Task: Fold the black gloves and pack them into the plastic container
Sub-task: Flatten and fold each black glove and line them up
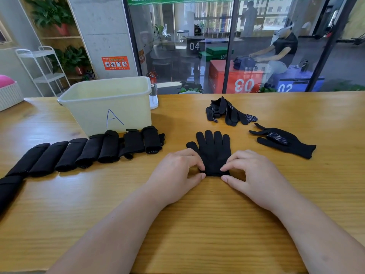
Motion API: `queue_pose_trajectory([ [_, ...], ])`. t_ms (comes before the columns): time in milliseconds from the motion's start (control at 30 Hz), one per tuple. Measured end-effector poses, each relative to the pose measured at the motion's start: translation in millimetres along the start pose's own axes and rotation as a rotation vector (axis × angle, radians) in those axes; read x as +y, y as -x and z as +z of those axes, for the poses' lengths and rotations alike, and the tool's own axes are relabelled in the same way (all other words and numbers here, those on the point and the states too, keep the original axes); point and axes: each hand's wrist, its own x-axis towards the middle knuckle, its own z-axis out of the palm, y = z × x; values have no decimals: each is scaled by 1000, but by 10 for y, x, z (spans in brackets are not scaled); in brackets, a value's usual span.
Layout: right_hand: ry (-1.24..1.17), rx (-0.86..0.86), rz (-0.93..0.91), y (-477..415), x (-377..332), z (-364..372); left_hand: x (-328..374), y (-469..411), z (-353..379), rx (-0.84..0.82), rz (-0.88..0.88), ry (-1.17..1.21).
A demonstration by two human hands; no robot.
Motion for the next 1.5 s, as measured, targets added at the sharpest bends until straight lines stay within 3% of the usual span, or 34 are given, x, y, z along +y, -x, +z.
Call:
queue_pose_trajectory([
  [333, 152, 96, -17, -70, -109, 142, 12, 12, -5, 19, -28, -8],
  [567, -11, 135, -17, 2, -95, 84, 61, 23, -26, 7, -26, -30],
  [733, -103, 42, -32, 24, -35, 24, 73, 26, -35, 30, -82, 13],
  [833, -68, 58, 22, 11, -18, 38, 51, 26, -35, 41, -161, 97],
  [1167, -300, 143, 202, -10, -57, 72, 50, 13, -31, 31, -276, 278],
  [1500, -281, 142, 246, -31, -62, 153, 75, -32, 72, 78, -266, 154],
])
